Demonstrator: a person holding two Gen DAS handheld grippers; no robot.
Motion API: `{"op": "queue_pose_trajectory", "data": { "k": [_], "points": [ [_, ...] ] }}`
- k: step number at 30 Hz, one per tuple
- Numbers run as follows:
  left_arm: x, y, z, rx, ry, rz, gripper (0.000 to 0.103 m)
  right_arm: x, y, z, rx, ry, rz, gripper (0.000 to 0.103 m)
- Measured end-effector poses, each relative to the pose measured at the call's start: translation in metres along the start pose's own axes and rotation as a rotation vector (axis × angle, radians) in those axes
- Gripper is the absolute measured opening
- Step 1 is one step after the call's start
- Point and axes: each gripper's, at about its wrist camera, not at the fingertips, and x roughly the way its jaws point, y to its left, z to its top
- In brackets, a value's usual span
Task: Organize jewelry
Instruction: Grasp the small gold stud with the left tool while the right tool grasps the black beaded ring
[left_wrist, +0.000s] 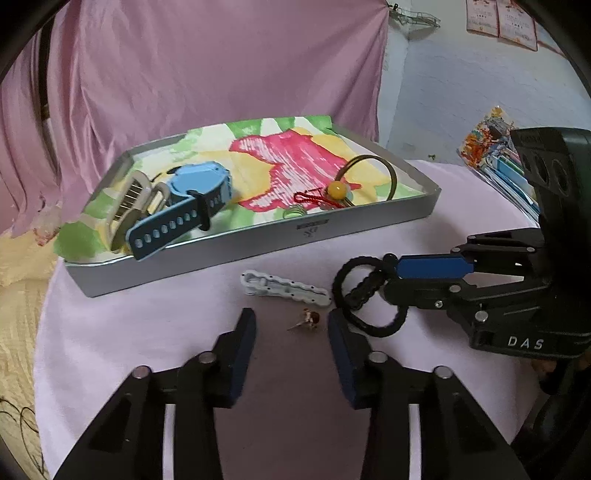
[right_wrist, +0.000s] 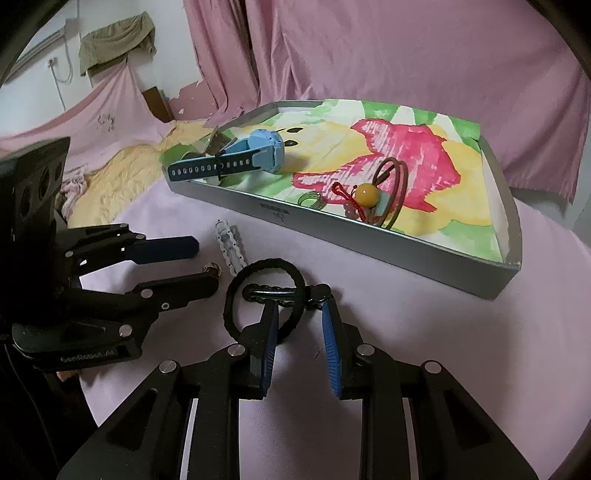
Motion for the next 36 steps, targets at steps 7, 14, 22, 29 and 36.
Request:
{"op": "queue_pose_trajectory", "data": {
  "k": [7,14,22,29,36],
  "points": [
    [0.003,-0.002,0.002,0.001,0.009,-0.003,0.019,-0.001,0.001,0.001,-0.032,0.006,-0.017,0.014],
    [0.000,-0.001,0.001,-0.009,-0.006,-0.012,0.012,-0.003,0.000,-0.002,-0.036,0.007,-0.002,0.005],
    [-0.006,0.003,-0.001,-0.034,-0.045,-0.029,0.011,-0.024,-0.012,-0.007,0.028,-0.091,0.011,0.005],
    [-0.023,0.004,0.006,-0.051,-0.141,-0.043,0.011,-0.042,-0.021,-0.004,0.057,-0.179,0.020,0.005],
    [-0.035,0.012,0.039,-0.110,-0.254,-0.035,0.011,-0.072,-0.046,0.021,0.123,-0.353,-0.042,0.005]
  ]
}}
